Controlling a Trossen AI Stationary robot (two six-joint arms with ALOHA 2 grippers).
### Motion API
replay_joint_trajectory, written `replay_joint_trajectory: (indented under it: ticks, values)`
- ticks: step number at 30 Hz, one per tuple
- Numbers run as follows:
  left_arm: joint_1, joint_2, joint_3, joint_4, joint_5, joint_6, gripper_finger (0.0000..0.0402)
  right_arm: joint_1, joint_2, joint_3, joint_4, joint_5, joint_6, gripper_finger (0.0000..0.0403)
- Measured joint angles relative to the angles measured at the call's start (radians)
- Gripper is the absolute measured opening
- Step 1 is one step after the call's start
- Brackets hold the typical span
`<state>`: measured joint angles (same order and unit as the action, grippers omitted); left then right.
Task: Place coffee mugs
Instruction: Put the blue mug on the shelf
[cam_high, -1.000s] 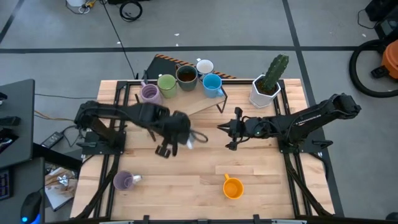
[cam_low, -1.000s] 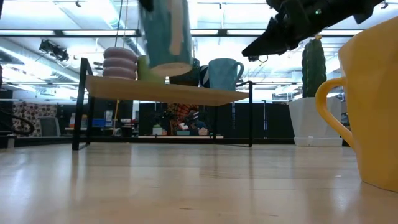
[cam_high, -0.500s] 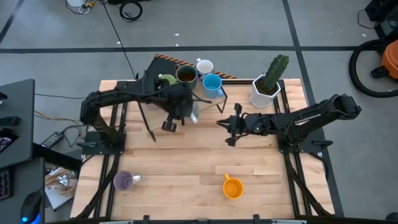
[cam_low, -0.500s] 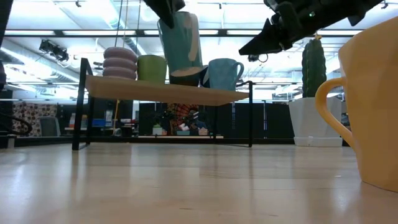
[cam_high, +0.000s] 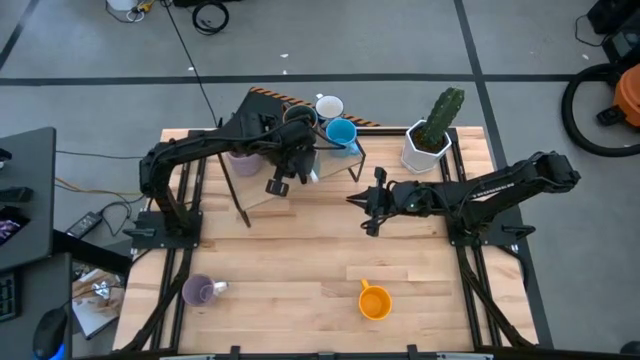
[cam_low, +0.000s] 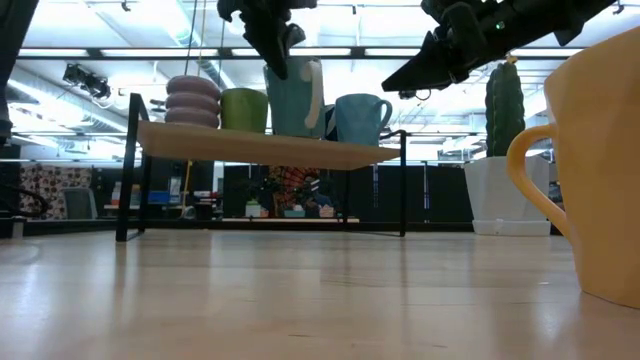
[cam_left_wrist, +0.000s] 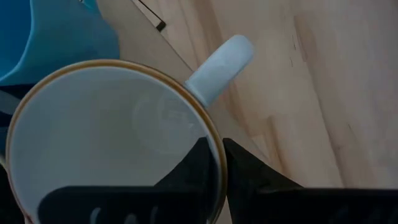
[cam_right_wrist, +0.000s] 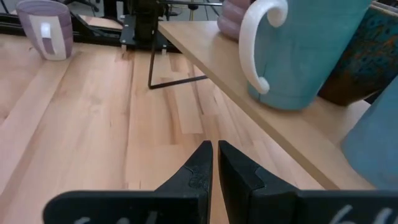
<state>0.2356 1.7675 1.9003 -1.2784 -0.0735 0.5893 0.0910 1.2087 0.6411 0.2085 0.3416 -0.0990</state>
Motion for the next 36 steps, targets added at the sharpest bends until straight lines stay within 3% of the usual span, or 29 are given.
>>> replay_joint_trajectory:
  ticks: [10, 26, 36]
  values:
    - [0.004, 0.000, 0.000, 0.004, -0.010, 0.026, 0.0037, 0.000, 0.000, 0.000, 0.006, -0.004, 0.010, 0.0030]
    - [-0.005, -0.001, -0.026, 0.078, -0.091, 0.019, 0.0135, 0.001, 0.000, 0.000, 0.006, -0.022, 0.010, 0.0030]
    - [-0.004, 0.000, -0.027, 0.131, -0.091, 0.044, 0.0142, 0.001, 0.000, 0.000, 0.006, -0.023, 0.010, 0.0030]
